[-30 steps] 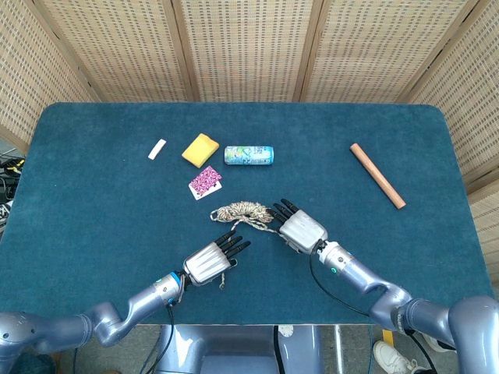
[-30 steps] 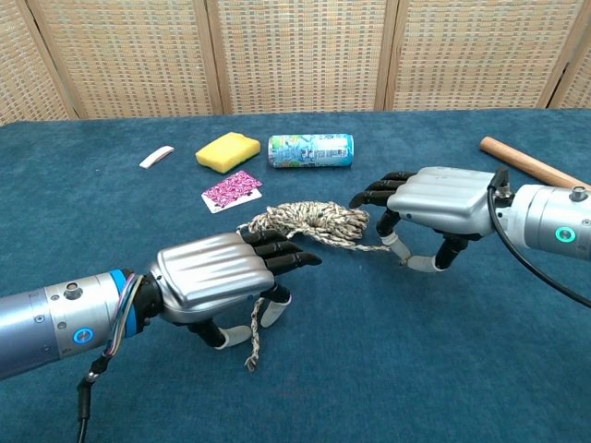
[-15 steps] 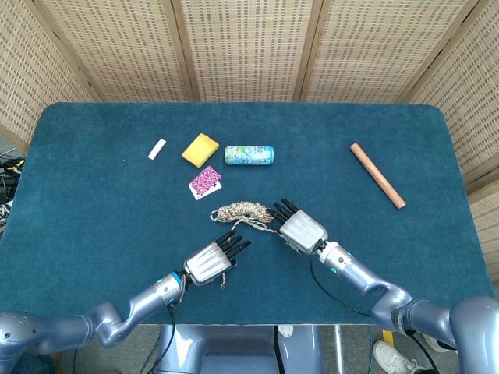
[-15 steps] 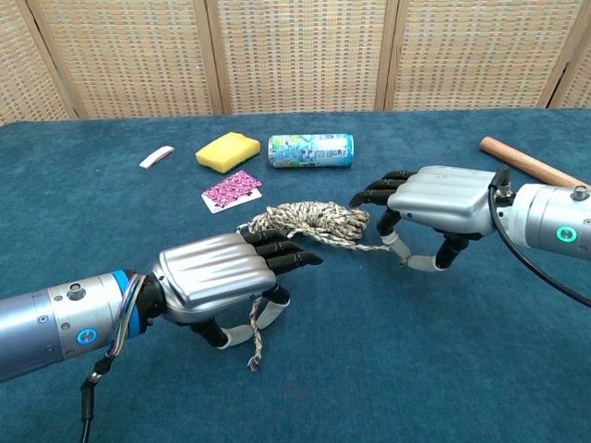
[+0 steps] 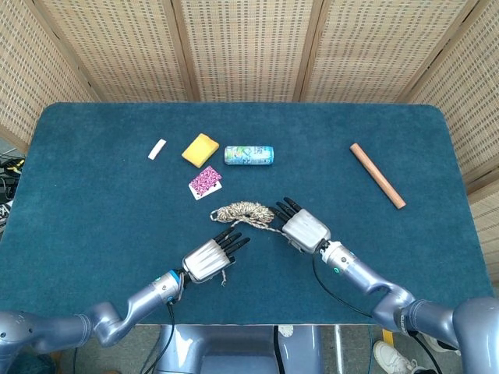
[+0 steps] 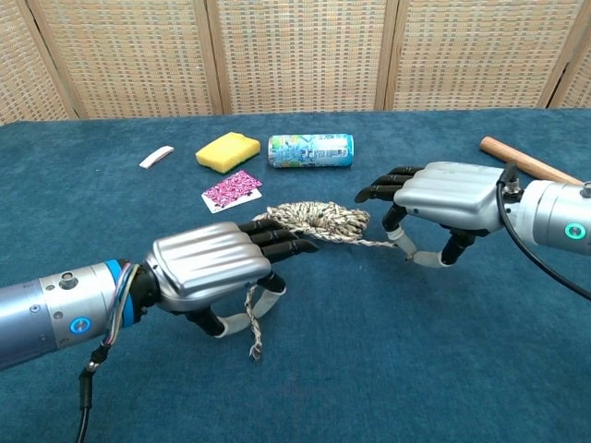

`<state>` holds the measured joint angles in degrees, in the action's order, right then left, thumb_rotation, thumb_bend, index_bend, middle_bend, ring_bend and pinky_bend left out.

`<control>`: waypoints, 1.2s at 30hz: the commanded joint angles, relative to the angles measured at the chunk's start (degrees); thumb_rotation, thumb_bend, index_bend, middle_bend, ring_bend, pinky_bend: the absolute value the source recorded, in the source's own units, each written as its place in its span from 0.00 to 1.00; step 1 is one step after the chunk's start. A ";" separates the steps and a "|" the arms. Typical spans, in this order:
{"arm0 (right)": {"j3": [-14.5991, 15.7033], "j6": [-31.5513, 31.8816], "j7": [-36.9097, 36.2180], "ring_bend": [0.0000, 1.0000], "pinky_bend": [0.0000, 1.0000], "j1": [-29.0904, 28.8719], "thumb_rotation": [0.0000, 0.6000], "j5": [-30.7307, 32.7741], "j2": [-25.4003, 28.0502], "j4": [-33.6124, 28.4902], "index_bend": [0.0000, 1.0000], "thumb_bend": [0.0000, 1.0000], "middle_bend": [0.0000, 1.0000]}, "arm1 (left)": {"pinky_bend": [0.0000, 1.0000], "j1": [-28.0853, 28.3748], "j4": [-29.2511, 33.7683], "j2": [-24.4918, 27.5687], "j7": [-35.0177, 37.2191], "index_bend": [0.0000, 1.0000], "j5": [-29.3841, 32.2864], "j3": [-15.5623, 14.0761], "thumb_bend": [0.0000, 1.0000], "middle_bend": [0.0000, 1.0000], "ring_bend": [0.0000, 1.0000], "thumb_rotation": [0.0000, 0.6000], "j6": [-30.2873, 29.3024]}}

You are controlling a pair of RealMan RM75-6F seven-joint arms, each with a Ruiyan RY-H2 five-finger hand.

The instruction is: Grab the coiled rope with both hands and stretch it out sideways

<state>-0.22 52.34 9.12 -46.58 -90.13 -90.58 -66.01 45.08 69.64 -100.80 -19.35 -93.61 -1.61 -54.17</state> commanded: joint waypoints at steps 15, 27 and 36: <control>-1.76 3.88 3.84 0.00 0.00 4.52 1.00 4.30 6.23 -0.30 0.64 0.52 0.06 | 0.00 -8.20 -3.29 17.40 14.23 0.67 4.25 1.96 0.50 0.00 0.00 1.00 -11.94; -0.24 5.83 4.96 0.00 0.00 8.88 1.00 5.42 11.40 -0.18 0.65 0.52 0.06 | 0.00 -12.28 -14.44 17.65 26.75 0.67 4.91 0.67 0.50 0.00 0.00 1.00 -13.79; -0.50 5.67 5.59 0.00 0.00 10.01 1.00 6.13 11.08 0.11 0.49 0.44 0.04 | 0.00 -13.01 -17.85 15.60 30.51 0.59 3.73 0.26 0.41 0.00 0.00 1.00 -14.66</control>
<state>-0.56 58.07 14.33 -36.75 -84.41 -79.30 -65.94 32.11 51.87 -85.10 10.98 -89.72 -1.30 -68.69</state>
